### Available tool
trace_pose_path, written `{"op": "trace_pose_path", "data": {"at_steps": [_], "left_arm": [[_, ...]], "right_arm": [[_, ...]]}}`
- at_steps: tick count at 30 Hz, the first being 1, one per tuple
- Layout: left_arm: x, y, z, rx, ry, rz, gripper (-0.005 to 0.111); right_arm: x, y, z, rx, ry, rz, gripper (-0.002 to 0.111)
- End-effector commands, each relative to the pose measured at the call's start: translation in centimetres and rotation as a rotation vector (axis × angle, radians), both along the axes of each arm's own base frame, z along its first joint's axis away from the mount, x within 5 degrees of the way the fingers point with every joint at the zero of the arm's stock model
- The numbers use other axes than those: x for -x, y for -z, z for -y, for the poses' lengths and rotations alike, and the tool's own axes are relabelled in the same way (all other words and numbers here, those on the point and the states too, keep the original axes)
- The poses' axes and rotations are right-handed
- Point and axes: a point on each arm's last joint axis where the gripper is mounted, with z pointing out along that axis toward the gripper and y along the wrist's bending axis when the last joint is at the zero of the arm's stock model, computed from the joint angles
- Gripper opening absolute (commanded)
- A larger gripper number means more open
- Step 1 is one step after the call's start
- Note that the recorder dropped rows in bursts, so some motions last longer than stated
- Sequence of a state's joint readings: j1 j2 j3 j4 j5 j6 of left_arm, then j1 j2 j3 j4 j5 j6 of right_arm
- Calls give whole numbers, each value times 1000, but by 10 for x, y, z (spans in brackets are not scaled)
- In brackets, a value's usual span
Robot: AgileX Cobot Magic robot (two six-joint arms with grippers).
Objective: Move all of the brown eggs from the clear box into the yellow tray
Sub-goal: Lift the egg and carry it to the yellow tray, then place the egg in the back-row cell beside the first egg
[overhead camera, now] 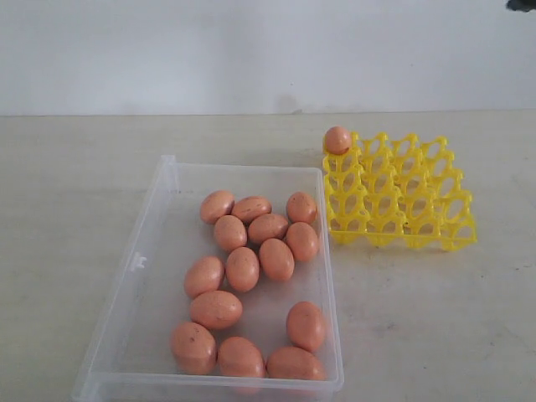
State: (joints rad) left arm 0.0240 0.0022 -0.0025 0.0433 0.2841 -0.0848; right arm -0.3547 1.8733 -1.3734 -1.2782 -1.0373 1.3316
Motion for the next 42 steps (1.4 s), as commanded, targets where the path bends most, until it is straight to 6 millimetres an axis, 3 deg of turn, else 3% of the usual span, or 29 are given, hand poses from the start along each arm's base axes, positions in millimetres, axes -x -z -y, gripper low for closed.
{"op": "trace_pose_path", "data": {"at_steps": [1, 4, 7, 18, 32, 39, 42], "left_arm": [[0, 0, 0, 0, -3, 6, 4], [0, 0, 0, 0, -3, 6, 4], [0, 0, 0, 0, -3, 6, 4], [0, 0, 0, 0, -3, 6, 4], [0, 0, 0, 0, -3, 6, 4], [0, 0, 0, 0, -3, 6, 4], [0, 0, 0, 0, -3, 6, 4]], "right_arm": [[-29, 21, -41, 203, 2, -183, 0], [-51, 39, -55, 172, -5, -290, 0], [-64, 63, -56, 176, -33, -370, 0], [-74, 126, -53, 313, -101, -392, 0], [-83, 172, -45, 320, -17, -472, 0], [-84, 177, -43, 356, -1, -456, 0], [-85, 177, -42, 363, 10, -454, 8]]}}
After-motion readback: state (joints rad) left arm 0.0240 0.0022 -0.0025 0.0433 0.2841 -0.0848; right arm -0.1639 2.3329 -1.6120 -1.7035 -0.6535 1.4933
